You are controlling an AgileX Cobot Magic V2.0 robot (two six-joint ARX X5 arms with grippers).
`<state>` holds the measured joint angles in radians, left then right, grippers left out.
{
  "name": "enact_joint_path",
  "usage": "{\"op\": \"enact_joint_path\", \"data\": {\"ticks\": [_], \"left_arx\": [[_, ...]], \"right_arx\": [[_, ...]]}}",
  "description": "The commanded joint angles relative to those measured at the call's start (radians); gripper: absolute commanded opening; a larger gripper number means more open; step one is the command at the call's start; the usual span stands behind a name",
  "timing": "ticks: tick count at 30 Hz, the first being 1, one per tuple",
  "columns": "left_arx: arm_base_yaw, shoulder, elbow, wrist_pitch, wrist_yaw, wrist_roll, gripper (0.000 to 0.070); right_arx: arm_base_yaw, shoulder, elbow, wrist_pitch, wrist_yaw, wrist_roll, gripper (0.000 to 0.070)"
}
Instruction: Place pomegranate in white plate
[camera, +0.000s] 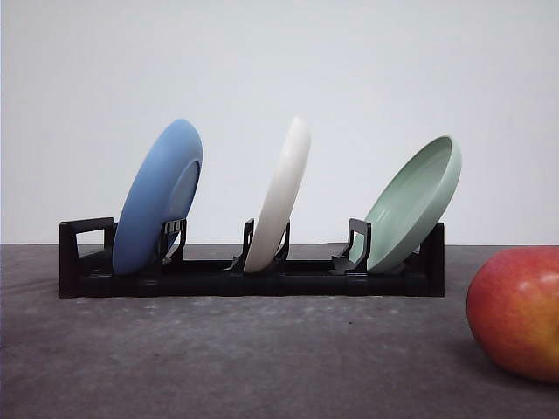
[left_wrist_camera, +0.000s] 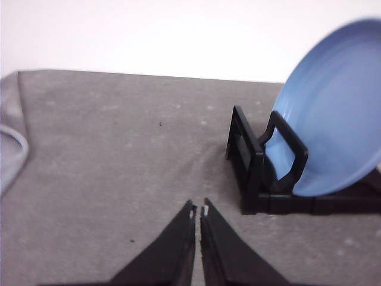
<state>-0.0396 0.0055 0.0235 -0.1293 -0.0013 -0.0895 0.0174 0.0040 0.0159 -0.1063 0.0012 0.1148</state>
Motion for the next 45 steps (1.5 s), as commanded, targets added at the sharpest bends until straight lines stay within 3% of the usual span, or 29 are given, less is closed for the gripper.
{"op": "enact_joint_path", "data": {"ticks": [1,5,10,18,25,29,32,39,41,42,45], "left_arx": [[-0.003,0.009,0.027,0.012,-0.001,-0.085,0.0000],[-0.014,0.062,0.112,0.012,0.002,-0.108,0.0000],[-0.030,0.210,0.266,-0.021,0.062,-0.140,0.0000],[-0.051,0.483,0.596,-0.197,0.308,-0.112,0.0000],[-0.063,0.685,0.812,-0.277,0.681,-0.022,0.0000],[-0.080,0.767,0.883,-0.275,0.864,-0.020,0.0000],[-0.096,0.805,0.903,-0.268,0.921,-0.017,0.0000],[-0.106,0.822,0.903,-0.263,0.922,0.008,0.0002],[-0.106,0.822,0.903,-0.260,0.917,0.007,0.0084],[-0.106,0.823,0.903,-0.260,0.915,0.007,0.0181],[-0.106,0.826,0.903,-0.260,0.914,0.007,0.0524]], "right_arx": [[-0.001,0.000,0.028,-0.007,-0.009,0.128,0.0000],[0.000,0.018,0.134,-0.038,-0.019,0.226,0.0000],[0.000,0.126,0.349,-0.161,-0.075,0.228,0.0000],[0.000,0.388,0.728,-0.448,-0.295,0.061,0.0000],[0.000,0.588,0.968,-0.645,-0.585,-0.157,0.0000],[0.000,0.654,1.012,-0.660,-0.730,-0.182,0.0000],[0.000,0.677,1.014,-0.653,-0.790,-0.183,0.0000],[0.000,0.687,1.014,-0.649,-0.786,-0.183,0.0000],[0.000,0.687,1.014,-0.649,-0.783,-0.183,0.0002],[0.000,0.687,1.014,-0.650,-0.782,-0.183,0.0026],[0.000,0.688,1.014,-0.649,-0.782,-0.182,0.0251]]}}
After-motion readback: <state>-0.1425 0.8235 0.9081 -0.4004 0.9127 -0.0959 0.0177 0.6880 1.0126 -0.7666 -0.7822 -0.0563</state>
